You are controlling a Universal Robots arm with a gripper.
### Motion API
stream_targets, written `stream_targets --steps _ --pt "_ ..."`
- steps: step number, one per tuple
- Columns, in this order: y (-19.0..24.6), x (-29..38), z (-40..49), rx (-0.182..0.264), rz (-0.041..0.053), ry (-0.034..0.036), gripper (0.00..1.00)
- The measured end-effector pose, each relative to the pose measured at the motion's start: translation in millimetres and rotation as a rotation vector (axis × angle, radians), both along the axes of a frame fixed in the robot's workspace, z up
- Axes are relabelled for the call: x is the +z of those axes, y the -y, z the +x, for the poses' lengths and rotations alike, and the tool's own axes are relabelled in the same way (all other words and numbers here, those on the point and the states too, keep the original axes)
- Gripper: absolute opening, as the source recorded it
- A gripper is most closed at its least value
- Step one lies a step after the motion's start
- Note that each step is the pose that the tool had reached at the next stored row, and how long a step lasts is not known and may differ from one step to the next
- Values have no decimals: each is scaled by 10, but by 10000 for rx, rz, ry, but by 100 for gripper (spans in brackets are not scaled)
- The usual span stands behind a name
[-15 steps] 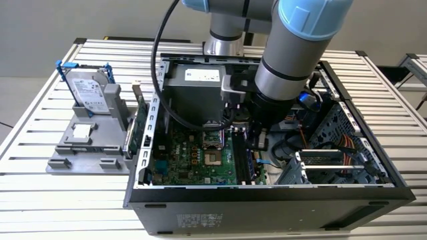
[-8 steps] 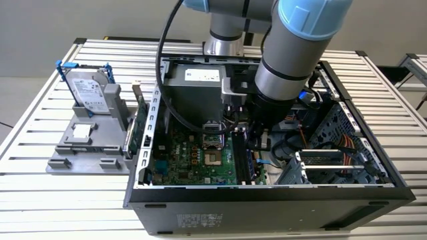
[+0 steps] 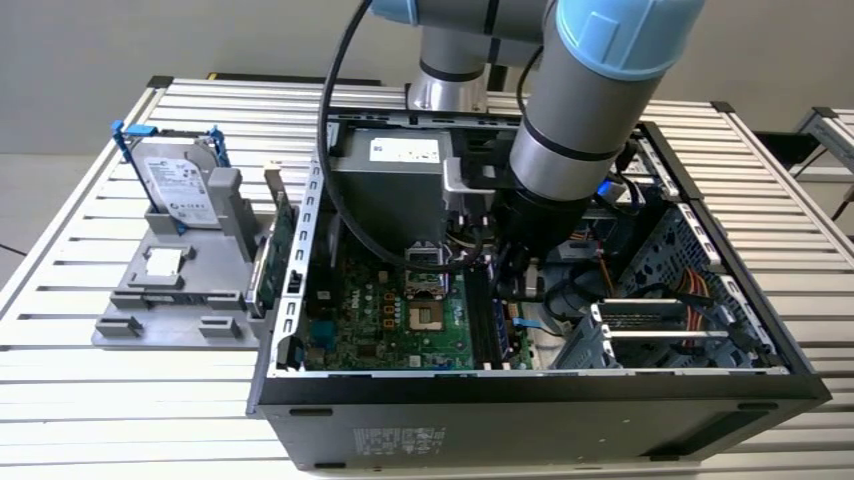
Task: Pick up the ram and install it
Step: 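Press down the ram until it locks into place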
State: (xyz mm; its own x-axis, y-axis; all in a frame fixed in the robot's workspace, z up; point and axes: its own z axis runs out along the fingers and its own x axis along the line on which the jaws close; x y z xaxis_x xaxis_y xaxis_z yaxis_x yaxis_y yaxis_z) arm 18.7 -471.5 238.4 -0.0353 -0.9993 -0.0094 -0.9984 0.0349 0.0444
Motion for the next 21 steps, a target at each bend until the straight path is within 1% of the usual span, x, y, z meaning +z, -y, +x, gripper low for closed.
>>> stream_targets --steps 3,8,12,21 --pt "-5 -3 20 35 1 0 0" --pt "-43 -21 35 41 0 0 0" --pt "-46 -56 34 41 -6 0 0" --pt "-46 -106 34 41 -19 0 0"
